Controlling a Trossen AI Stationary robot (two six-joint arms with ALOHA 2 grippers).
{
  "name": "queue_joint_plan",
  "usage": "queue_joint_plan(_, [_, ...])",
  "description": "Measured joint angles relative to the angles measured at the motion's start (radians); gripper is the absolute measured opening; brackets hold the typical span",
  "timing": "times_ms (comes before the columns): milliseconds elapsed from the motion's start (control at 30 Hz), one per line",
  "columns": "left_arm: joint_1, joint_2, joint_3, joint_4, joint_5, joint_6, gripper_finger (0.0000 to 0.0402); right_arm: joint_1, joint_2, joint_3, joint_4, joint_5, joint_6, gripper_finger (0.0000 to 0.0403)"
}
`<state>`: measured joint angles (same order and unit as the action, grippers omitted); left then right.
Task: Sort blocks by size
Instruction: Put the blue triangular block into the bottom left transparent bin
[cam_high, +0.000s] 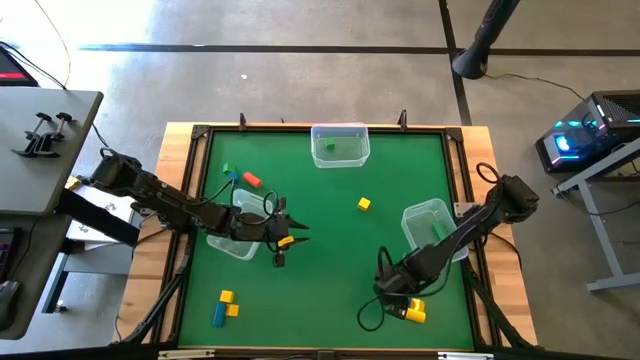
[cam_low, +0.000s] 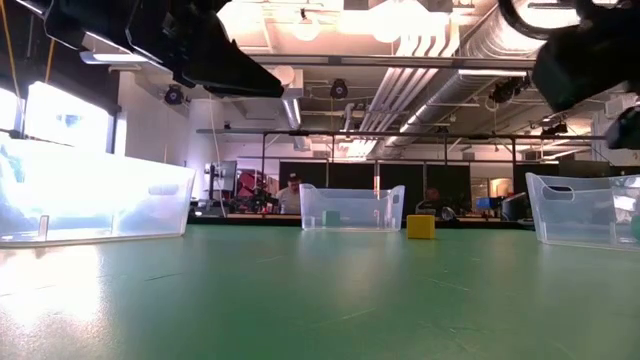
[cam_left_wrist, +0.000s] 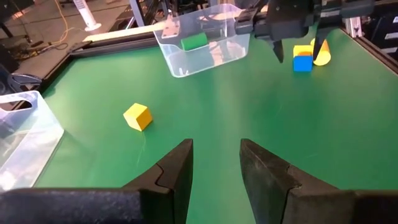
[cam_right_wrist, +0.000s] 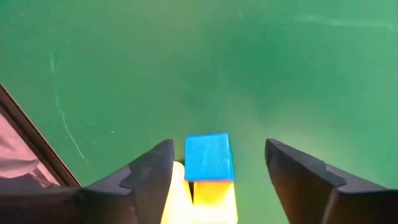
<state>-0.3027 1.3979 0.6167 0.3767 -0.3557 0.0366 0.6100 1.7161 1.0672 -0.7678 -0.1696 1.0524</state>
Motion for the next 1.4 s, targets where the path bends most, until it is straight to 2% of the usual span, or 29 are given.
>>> queue_joint_plan(200, [0.002,0.000,0.000,0.001,0.000,0.012,0.0117,0.023,0.000,-0.003,-0.045,0.002,0.022,0.0298])
queue_joint_plan(567, [0.001,0.000,0.000,-0.014,0.000,-0.003,0.0117,0.059,0.016,-0.003,0.004,0.046,0.073,0.0300])
queue_joint_plan(800, [0.001,0.000,0.000,-0.016,0.001,-0.026,0.0117,0.064,0.114,0.000,-0.009,-0.050,0.042,0.0300])
queue_joint_plan(900, [0.001,0.000,0.000,-0.014,0.002,-0.026,0.0117,0.064,0.130,0.003,-0.016,-0.058,0.042,0.0299])
queue_joint_plan(1067, [0.001,0.000,0.000,-0.014,0.002,-0.028,0.0117,0.064,0.129,0.001,-0.024,-0.051,0.039,0.0264])
queue_joint_plan(1333, [0.001,0.000,0.000,-0.015,0.002,-0.033,0.0117,0.064,0.124,0.000,-0.026,-0.043,-0.014,0.0134])
queue_joint_plan(1400, [0.001,0.000,0.000,-0.018,0.002,-0.033,0.0117,0.065,0.109,0.000,-0.022,-0.023,-0.030,0.0129])
